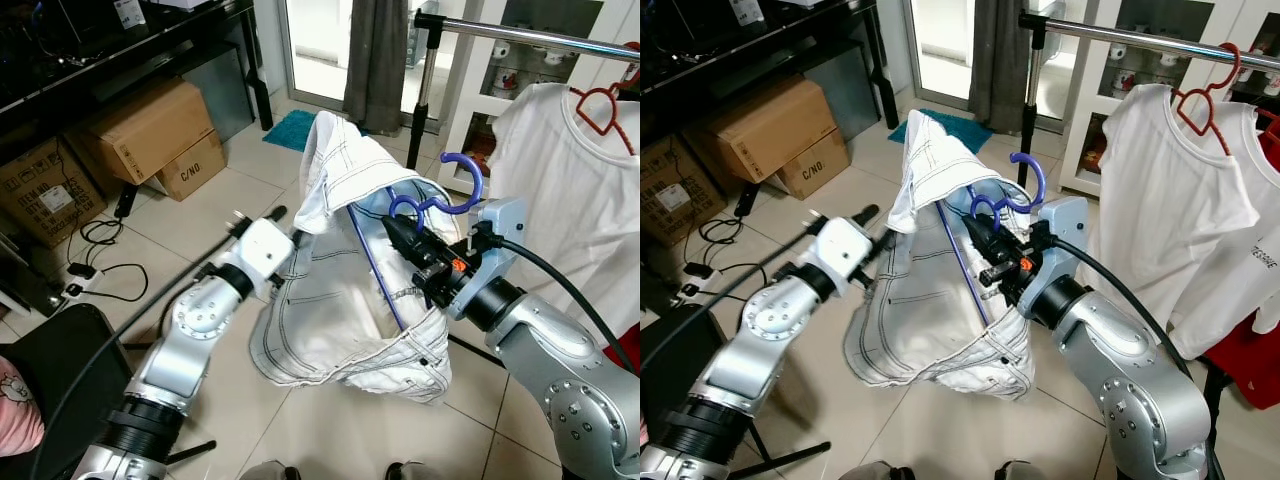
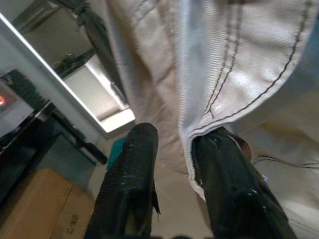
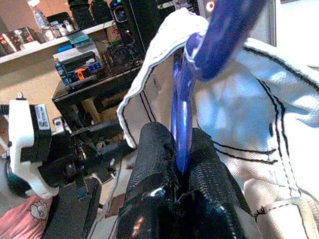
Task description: Hang hanger
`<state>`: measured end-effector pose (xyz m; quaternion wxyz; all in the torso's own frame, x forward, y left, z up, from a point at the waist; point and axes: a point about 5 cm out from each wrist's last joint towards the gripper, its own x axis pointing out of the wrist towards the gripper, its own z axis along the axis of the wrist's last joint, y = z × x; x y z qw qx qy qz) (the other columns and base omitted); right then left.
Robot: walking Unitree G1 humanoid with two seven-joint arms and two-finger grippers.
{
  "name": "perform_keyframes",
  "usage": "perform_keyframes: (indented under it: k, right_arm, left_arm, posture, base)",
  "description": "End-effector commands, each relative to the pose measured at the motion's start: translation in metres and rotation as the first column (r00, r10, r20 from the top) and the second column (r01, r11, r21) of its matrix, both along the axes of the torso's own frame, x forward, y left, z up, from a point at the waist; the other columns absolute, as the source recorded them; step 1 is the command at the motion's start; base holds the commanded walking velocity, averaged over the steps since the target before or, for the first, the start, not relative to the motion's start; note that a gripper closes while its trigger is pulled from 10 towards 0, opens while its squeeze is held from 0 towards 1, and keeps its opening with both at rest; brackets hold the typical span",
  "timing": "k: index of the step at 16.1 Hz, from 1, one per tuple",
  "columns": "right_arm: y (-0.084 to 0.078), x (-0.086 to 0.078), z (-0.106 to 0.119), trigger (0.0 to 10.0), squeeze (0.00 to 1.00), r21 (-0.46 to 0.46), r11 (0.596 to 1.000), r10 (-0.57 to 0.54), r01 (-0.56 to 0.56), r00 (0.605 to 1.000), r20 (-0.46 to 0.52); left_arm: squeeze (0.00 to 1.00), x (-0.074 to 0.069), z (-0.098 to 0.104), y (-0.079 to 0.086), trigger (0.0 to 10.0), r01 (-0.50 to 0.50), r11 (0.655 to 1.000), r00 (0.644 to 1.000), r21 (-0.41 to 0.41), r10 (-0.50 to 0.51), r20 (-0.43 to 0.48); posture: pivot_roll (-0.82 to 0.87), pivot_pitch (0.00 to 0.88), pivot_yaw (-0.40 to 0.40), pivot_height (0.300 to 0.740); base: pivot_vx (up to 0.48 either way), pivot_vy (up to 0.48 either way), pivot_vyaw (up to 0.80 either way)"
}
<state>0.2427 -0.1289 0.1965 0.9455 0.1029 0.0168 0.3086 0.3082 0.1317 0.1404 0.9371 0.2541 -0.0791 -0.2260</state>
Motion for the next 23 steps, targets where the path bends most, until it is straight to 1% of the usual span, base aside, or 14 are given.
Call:
perform_keyframes:
  k: [1, 5, 8, 10, 12, 13, 14, 15, 17, 18, 20, 21, 22, 23]
  right_arm:
    - [0.004, -0.004, 0.015, 0.0, 0.0, 0.025, 0.999, 0.026, -0.028, 0.997, 0.077]
    - [0.003, -0.004, 0.015, 0.0, 0.0, 0.026, 0.999, 0.021, -0.023, 0.997, 0.078]
    - [0.003, -0.003, 0.015, 0.0, 0.0, 0.026, 0.999, 0.018, -0.02, 0.997, 0.077]
    - [0.002, -0.004, 0.014, 0.0, 0.0, 0.023, 1.0, 0.013, -0.015, 0.997, 0.075]
    - [0.001, -0.003, 0.012, 0.0, 0.0, 0.005, 1.0, 0.005, -0.005, 0.998, 0.066]
    - [0.0, -0.003, 0.011, 0.0, 0.0, -0.007, 1.0, 0.001, -0.001, 0.998, 0.059]
    - [-0.001, -0.002, 0.002, 0.0, 0.0, -0.079, 0.997, -0.004, 0.007, 0.999, 0.032]
    - [-0.001, -0.003, 0.0, 0.0, 0.0, -0.094, 0.996, -0.004, 0.007, 1.0, 0.026]
    - [-0.001, -0.008, -0.017, 0.0, 0.0, -0.25, 0.967, 0.046, -0.05, 0.999, -0.02]
    - [0.001, -0.012, -0.022, 0.0, 0.0, -0.291, 0.952, 0.09, -0.096, 0.995, -0.035]
    - [0.007, -0.023, -0.026, 0.0, 0.0, -0.31, 0.929, 0.195, -0.204, 0.979, -0.06]
    - [0.009, -0.026, -0.026, 0.0, 0.0, -0.308, 0.924, 0.219, -0.228, 0.974, -0.064]
    - [0.011, -0.029, -0.026, 0.0, 0.0, -0.284, 0.92, 0.262, -0.27, 0.963, -0.069]
    - [0.01, -0.03, -0.026, 0.0, 0.0, -0.277, 0.92, 0.267, -0.276, 0.961, -0.067]
  left_arm:
    - [0.0, 0.001, 0.006, 0.009, 0.0, -0.042, 0.999, 0.999, -0.003, 0.042, 0.024]
    - [0.0, 0.003, 0.01, 0.017, 0.0, -0.069, 0.997, 0.997, -0.016, 0.07, 0.028]
    - [0.0, 0.005, 0.009, 0.022, 0.0, -0.087, 0.994, 0.996, -0.059, 0.087, -0.007]
    - [0.0, 0.005, 0.011, 0.021, 0.0, -0.067, 0.989, 0.997, -0.132, 0.062, -0.042]
    - [0.0, 0.006, 0.018, 0.018, 0.0, -0.021, 0.982, 0.999, -0.19, 0.013, -0.045]
    - [0.0, 0.007, 0.021, 0.018, 0.0, -0.022, 0.98, 0.999, -0.2, 0.014, -0.038]
    - [0.0, 0.014, 0.037, 0.024, 0.0, -0.041, 0.971, 0.999, -0.235, 0.044, 0.009]
    - [0.0, 0.016, 0.041, 0.026, 0.0, -0.045, 0.969, 0.999, -0.242, 0.051, 0.017]
    - [0.0, 0.027, 0.075, 0.038, 0.0, -0.051, 0.966, 0.992, -0.254, 0.078, 0.097]
    - [0.0, 0.033, 0.091, 0.046, 0.0, -0.062, 0.963, 0.987, -0.264, 0.098, 0.127]
    - [0.0, 0.043, 0.115, 0.062, 0.0, -0.096, 0.959, 0.977, -0.266, 0.143, 0.16]
    - [0.0, 0.046, 0.119, 0.066, 0.0, -0.111, 0.955, 0.974, -0.276, 0.16, 0.161]
    - [0.0, 0.054, 0.125, 0.084, 0.0, -0.18, 0.925, 0.963, -0.334, 0.235, 0.131]
    - [0.0, 0.056, 0.124, 0.09, 0.0, -0.204, 0.915, 0.96, -0.349, 0.257, 0.113]
  posture:
    - [-0.14, 0.066, 0.086, 0.74]
    - [-0.14, 0.063, 0.086, 0.74]
    - [-0.13, 0.064, 0.086, 0.74]
    - [-0.13, 0.064, 0.086, 0.74]
    - [-0.13, 0.064, 0.089, 0.74]
    - [-0.13, 0.064, 0.089, 0.74]
    - [-0.13, 0.064, 0.089, 0.74]
    - [-0.13, 0.064, 0.089, 0.74]
    - [-0.13, 0.059, 0.087, 0.74]
    - [-0.13, 0.059, 0.086, 0.74]
    - [-0.13, 0.06, 0.086, 0.74]
    - [-0.13, 0.06, 0.086, 0.74]
    - [-0.13, 0.061, 0.088, 0.74]
    - [-0.13, 0.061, 0.088, 0.74]
  base:
    - [0.0, 0.0, 0.0]
    - [0.0, 0.0, 0.0]
    - [0.0, 0.0, 0.0]
    - [0.0, 0.0, 0.0]
    - [0.0, 0.0, 0.0]
    - [0.0, 0.0, 0.0]
    - [0.0, 0.0, 0.0]
    - [0.0, 0.0, 0.0]
    - [0.0, 0.0, 0.0]
    - [0.0, 0.0, 0.0]
    - [0.0, 0.0, 0.0]
    - [0.0, 0.0, 0.0]
    - [0.0, 0.0, 0.0]
    - [0.0, 0.0, 0.0]
